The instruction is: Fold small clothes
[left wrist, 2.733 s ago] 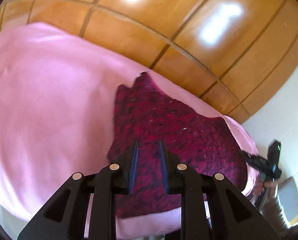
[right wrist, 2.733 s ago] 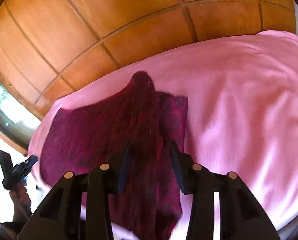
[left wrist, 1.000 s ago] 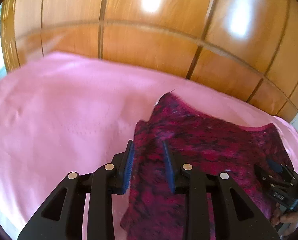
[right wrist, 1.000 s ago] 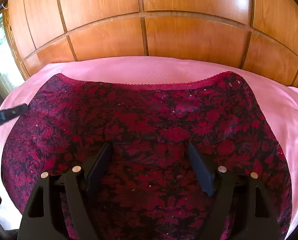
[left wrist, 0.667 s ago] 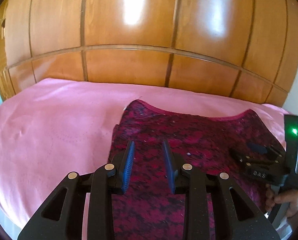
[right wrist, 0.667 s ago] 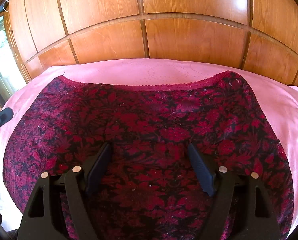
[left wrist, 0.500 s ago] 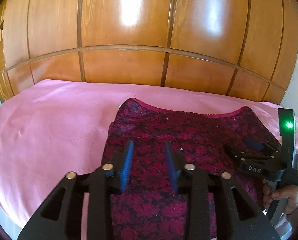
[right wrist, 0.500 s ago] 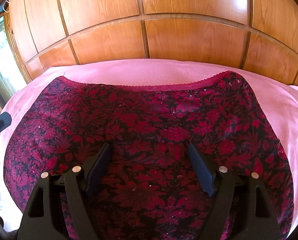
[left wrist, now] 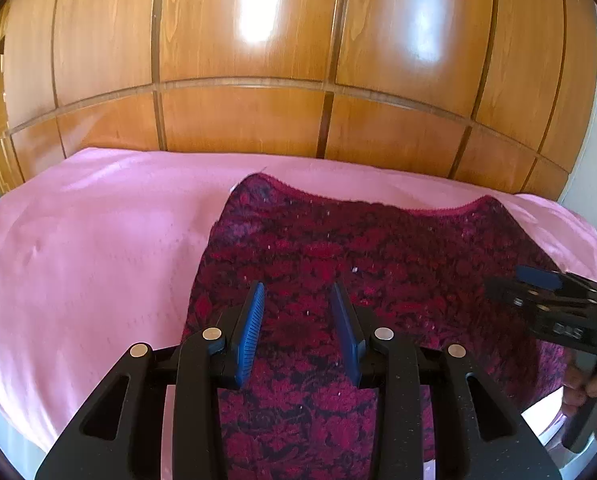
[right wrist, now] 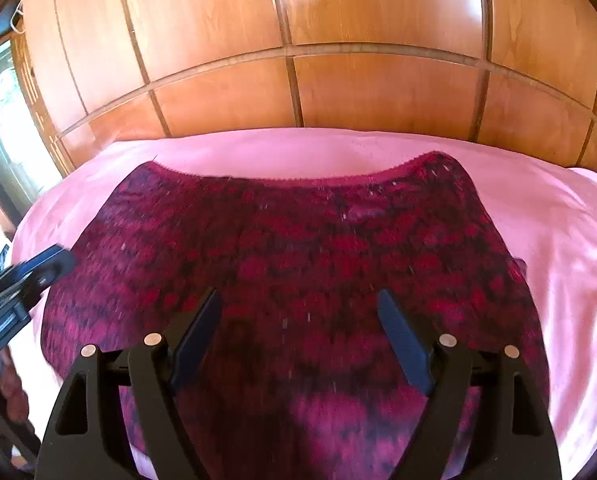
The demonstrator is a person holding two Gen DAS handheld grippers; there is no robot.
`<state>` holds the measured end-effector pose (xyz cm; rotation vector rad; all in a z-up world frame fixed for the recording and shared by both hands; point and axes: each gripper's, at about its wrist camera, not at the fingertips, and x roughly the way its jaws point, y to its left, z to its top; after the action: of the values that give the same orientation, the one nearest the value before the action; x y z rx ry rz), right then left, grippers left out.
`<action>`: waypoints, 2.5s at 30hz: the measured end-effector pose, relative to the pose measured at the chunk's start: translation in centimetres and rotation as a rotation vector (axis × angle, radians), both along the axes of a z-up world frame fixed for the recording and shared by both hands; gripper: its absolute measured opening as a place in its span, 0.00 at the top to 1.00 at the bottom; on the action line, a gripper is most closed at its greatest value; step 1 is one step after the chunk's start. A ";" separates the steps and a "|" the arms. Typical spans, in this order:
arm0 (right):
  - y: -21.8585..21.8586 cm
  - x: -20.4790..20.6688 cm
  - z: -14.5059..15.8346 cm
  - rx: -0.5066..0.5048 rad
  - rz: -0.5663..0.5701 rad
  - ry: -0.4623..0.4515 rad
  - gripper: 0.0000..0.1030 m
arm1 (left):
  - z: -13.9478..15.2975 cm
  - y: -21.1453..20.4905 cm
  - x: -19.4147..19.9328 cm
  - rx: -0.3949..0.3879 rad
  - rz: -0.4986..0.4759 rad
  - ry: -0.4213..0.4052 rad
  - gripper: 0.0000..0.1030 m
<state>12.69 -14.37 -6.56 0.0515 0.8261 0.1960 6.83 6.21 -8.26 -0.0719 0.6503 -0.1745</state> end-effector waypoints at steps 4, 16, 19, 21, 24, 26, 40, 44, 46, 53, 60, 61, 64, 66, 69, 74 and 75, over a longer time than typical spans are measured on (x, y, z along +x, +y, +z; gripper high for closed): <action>-0.7 -1.8 -0.4 -0.018 -0.013 0.006 0.22 | -1.2 0.1 0.3 0.001 0.001 0.036 0.67; -2.5 -1.5 -0.7 0.011 0.043 0.063 0.22 | -3.5 1.9 1.3 -0.105 0.002 0.123 0.67; -6.5 -1.8 1.5 0.113 -0.037 0.014 0.19 | -2.5 2.5 0.5 -0.152 -0.010 0.119 0.67; -9.6 -1.8 2.2 0.173 -0.111 -0.004 0.19 | -1.7 2.8 -0.2 -0.192 -0.028 0.102 0.67; -14.4 -1.3 1.5 0.246 -0.222 0.015 0.19 | -1.1 2.3 -0.8 -0.225 -0.069 0.094 0.67; -16.6 -0.5 -0.1 0.301 -0.253 0.058 0.19 | -0.7 1.5 -1.1 -0.232 -0.108 0.092 0.67; -17.1 0.3 -6.4 0.595 -0.048 0.264 0.26 | -3.0 -3.1 0.3 -0.156 -0.255 0.181 0.67; -16.0 0.4 -6.3 0.570 -0.032 0.256 0.50 | -3.4 -2.6 1.2 -0.202 -0.255 0.205 0.67; -15.0 0.2 -5.2 0.521 -0.020 0.230 0.60 | -3.4 -2.2 1.5 -0.212 -0.256 0.211 0.67; -12.7 -1.6 0.3 0.613 0.044 0.139 0.70 | -3.9 -1.6 1.9 -0.272 -0.271 0.223 0.67; -4.1 0.4 7.0 0.700 0.207 0.041 0.74 | -4.0 0.9 2.5 -0.372 -0.264 0.223 0.67; -2.6 0.8 7.5 0.698 0.232 0.037 0.74 | -4.0 1.5 2.6 -0.398 -0.261 0.221 0.67; 2.8 2.2 8.4 0.651 0.294 0.047 0.75 | -4.3 4.3 2.7 -0.508 -0.234 0.228 0.67; 5.5 2.7 8.1 0.591 0.313 0.064 0.75 | -4.3 7.3 2.0 -0.585 -0.190 0.213 0.67; 9.2 3.3 6.4 0.524 0.333 0.111 0.75 | -4.4 12.0 0.9 -0.655 -0.120 0.189 0.67; 16.1 2.0 2.6 0.301 0.406 0.117 0.74 | -3.5 18.5 -1.2 -0.738 -0.059 0.133 0.67; 17.3 1.5 2.0 0.251 0.424 0.106 0.74 | -3.3 18.8 -1.4 -0.751 -0.067 0.128 0.67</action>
<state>14.17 2.97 -4.61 0.1232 0.9083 0.7010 5.41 25.03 -11.58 -0.7893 0.6866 -0.4755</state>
